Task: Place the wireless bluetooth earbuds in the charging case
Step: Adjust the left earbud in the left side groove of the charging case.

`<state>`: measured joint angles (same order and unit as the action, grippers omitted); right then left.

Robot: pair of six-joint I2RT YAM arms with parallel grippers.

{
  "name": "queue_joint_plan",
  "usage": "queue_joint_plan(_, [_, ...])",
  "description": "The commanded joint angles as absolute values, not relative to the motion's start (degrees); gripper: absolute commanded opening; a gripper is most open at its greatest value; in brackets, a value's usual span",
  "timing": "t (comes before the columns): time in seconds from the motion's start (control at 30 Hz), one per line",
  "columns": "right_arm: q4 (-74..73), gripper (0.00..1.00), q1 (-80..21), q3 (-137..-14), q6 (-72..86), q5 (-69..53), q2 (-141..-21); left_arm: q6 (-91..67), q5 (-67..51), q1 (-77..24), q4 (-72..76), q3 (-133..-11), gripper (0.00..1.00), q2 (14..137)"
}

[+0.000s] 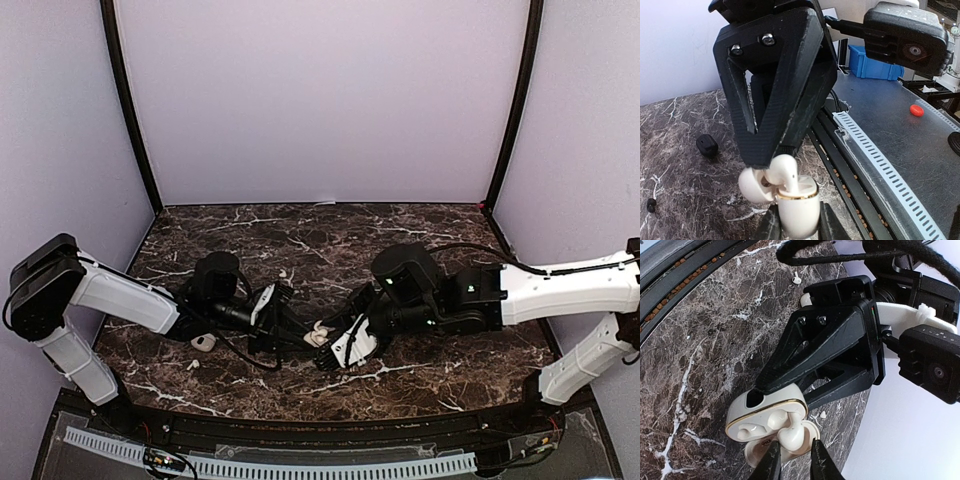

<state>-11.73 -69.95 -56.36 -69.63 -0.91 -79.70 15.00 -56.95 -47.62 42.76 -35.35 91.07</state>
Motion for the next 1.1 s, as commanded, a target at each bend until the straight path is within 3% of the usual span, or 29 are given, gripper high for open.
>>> queue_joint_plan(0.0, [-10.5, 0.19, -71.1, -57.0, -71.1, 0.0, -81.3, 14.7, -59.3, -47.7, 44.0, -38.0, 0.00, 90.8])
queue_joint_plan(0.5, [-12.9, 0.13, -72.7, -56.9, -72.9, -1.3, -81.6, 12.4, -57.0, -47.7, 42.6, -39.1, 0.00, 90.5])
queue_joint_plan(1.07, [-17.9, 0.10, -72.8, -64.1, -55.9, -3.0, -85.4, 16.1, -54.2, -47.7, 43.9, -36.7, 0.00, 88.7])
